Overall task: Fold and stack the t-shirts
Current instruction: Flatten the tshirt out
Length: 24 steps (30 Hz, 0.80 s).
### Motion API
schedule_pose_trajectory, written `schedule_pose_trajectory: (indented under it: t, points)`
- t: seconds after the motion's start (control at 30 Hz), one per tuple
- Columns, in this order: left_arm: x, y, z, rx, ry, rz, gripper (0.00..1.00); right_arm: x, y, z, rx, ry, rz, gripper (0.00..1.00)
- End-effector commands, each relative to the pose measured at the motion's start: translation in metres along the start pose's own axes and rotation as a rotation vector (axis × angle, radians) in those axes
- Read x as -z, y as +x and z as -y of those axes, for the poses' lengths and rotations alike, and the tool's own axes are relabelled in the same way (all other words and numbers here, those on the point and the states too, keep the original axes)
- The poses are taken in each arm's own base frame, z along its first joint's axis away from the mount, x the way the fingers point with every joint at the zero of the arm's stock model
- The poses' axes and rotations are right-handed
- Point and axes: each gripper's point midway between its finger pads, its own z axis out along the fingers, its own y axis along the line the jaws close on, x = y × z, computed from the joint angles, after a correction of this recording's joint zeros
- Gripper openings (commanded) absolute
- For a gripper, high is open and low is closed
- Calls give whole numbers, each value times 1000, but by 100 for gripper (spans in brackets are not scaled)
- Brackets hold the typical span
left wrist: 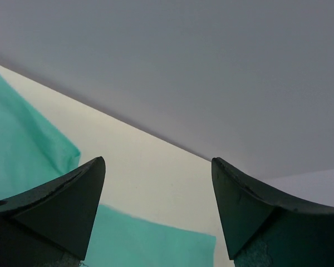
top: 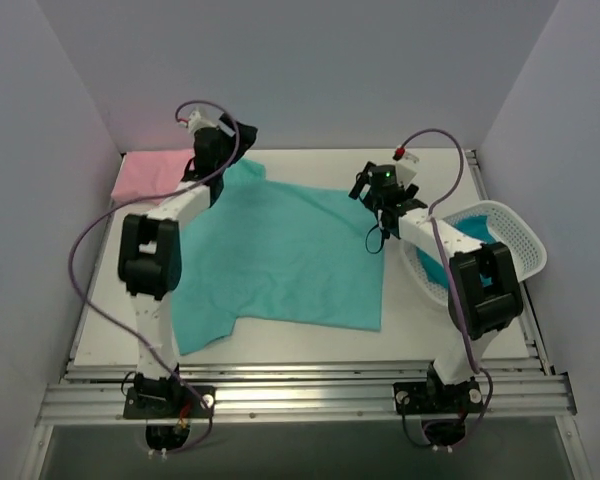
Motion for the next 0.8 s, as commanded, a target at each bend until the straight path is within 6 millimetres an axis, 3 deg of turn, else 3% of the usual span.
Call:
schedule_pose_trajectory:
  t: [0.0,0.03,0.07,0.1,0.17,0.2,0.23,0.33,0.4,0.43,0.47,0.5,0.53,0.57,0.6,0.7,0.77]
  points:
    - [70,-50,11,-72,-8,140,86,28,-7,-16,-4,-46,47,90]
    - [96,-66,26,-81,7,174,86,35,-1,-17,-5,-58,42,90]
    - [108,-62,14,-89,-33,176,86,38,0,-20,-15,-70,49,89]
    - [122,-37,-18,-99,-98,122,86,42,8,-24,-10,-86,42,89]
    - [149,-33,-24,-98,-127,106,86,43,23,-25,-16,-113,10,87]
    - [163,-11,-50,-98,-181,60,86,41,33,-23,-10,-108,-19,84]
    - [178,-9,-49,-95,-186,56,86,42,39,-26,-3,-117,-42,78]
    - [213,16,-70,-89,-244,20,85,64,66,-32,40,-159,-97,30]
    - [231,23,-79,-104,-284,17,85,88,69,-38,48,-193,-86,27]
    - [249,33,-89,-111,-316,-7,85,106,82,-48,79,-224,-98,28]
    - [258,40,-88,-117,-320,-19,85,117,96,-37,119,-185,-125,38]
    - [270,38,-82,-117,-310,-6,85,131,84,-32,105,-154,-69,48]
    - [284,47,-100,-124,-369,-21,85,148,94,-35,131,-167,-71,80]
    - [292,52,-101,-129,-376,-26,85,156,108,-15,174,-118,-95,92]
    - [304,50,-99,-130,-380,-22,85,168,98,-9,149,-118,-63,100]
    - [326,58,-109,-140,-402,-25,85,188,119,6,115,-168,-102,100]
    - [334,62,-119,-133,-419,-14,85,194,129,-9,36,-267,-111,100]
